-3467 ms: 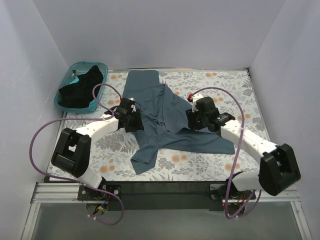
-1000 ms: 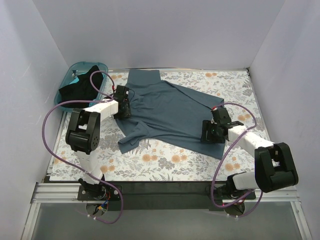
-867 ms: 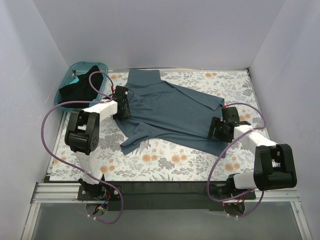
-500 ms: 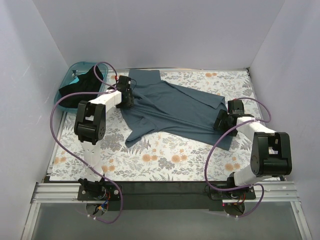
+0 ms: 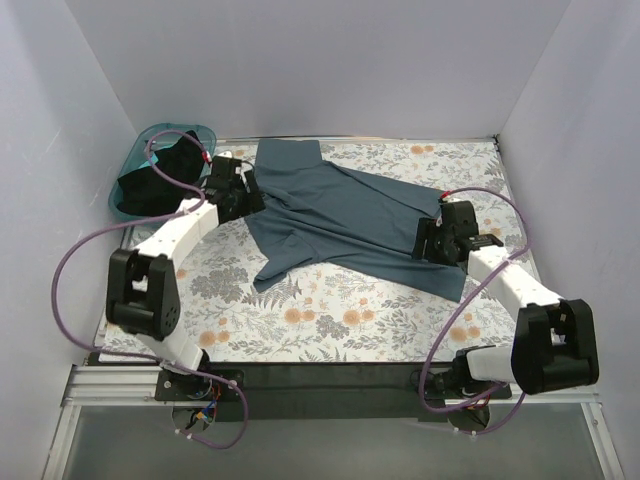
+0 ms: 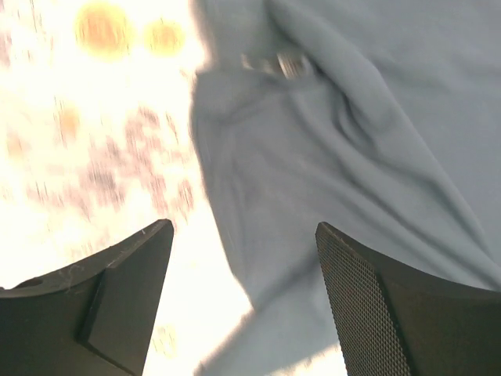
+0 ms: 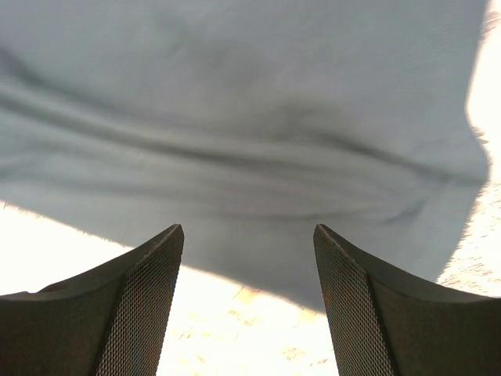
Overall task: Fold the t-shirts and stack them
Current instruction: Flatten the tshirt out
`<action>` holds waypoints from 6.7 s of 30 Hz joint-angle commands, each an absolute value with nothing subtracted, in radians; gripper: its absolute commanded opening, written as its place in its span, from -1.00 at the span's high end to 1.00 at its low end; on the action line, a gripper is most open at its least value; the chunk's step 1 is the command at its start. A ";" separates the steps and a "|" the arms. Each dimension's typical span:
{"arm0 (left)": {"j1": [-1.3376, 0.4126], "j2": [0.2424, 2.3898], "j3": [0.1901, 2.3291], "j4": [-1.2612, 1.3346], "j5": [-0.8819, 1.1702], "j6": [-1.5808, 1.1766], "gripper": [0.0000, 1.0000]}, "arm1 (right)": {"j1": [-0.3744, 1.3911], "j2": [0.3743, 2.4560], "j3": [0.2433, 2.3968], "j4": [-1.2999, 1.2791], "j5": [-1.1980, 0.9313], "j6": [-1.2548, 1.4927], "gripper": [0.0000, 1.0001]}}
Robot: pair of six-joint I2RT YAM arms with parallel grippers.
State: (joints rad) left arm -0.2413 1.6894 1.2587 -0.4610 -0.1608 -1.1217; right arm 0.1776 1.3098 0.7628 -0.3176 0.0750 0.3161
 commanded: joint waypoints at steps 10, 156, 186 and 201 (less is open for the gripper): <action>-0.376 1.515 0.959 -0.391 -0.115 -1.338 -0.06 | 0.241 1.249 0.669 -0.336 0.015 0.279 -0.24; -0.299 1.548 0.848 -0.411 -0.123 -1.111 1.00 | 0.015 1.192 0.726 -0.666 0.322 0.446 -0.45; -0.299 1.509 0.847 -0.408 -0.150 -1.108 1.00 | 0.026 1.439 0.647 -0.491 0.189 0.491 0.11; -0.255 1.424 0.886 -0.364 -0.213 -1.132 1.00 | 0.034 1.404 0.716 -0.475 0.143 0.439 0.97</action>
State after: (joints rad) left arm -0.2855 1.4940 0.8433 -0.3859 -0.1673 -1.1160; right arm 0.0303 1.3933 0.7071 -0.4721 0.1509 0.4564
